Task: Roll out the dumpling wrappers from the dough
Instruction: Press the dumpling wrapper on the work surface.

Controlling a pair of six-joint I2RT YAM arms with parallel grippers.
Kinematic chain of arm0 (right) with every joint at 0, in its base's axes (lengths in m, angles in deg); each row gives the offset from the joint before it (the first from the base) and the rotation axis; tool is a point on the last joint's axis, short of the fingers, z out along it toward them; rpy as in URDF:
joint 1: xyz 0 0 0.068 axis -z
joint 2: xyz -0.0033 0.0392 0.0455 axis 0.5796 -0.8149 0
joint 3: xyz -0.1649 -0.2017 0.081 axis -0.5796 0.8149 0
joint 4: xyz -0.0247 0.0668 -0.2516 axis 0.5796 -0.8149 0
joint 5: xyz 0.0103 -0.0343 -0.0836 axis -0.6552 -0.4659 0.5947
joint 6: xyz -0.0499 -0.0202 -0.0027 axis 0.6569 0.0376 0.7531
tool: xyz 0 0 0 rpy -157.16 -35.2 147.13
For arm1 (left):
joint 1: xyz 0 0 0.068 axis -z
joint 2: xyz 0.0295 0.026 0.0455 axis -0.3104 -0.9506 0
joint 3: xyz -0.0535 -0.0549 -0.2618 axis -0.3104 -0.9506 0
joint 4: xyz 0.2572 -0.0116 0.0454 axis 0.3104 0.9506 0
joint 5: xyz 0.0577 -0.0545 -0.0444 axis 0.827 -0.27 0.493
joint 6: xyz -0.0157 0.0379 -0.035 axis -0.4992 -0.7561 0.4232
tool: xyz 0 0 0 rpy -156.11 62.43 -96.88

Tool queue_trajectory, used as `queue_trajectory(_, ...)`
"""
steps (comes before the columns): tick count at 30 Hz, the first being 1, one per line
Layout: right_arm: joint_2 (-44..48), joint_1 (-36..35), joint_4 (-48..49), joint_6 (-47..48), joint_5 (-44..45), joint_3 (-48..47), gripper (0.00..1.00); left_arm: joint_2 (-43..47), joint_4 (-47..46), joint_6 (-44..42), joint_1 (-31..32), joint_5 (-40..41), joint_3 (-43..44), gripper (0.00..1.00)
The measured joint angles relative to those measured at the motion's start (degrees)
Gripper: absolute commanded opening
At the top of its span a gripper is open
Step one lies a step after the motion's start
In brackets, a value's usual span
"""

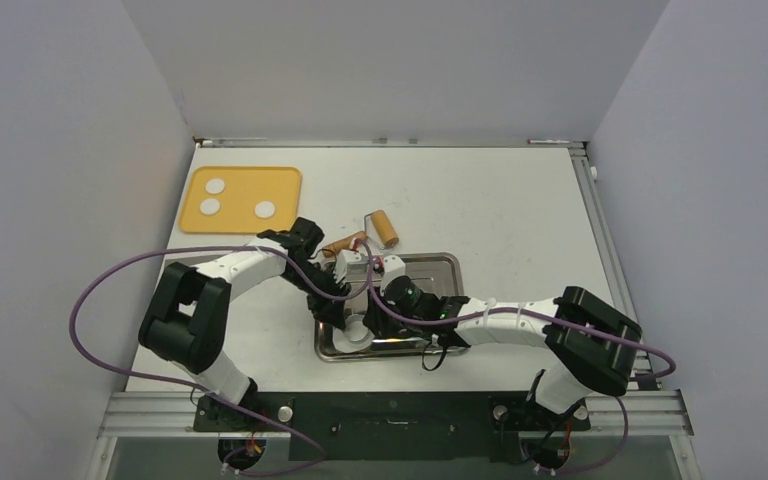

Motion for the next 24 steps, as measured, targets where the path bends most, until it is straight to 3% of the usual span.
queue_trajectory(21,-1.5,-1.0,-1.7,-2.2,3.3,-0.6,0.1,-4.8,2.1,1.5,2.4,0.5,4.6,0.37)
queue_trajectory(24,-2.1,-1.2,-1.9,-3.3,4.2,-0.7,0.09,-4.8,2.1,2.8,2.9,1.5,4.6,0.32)
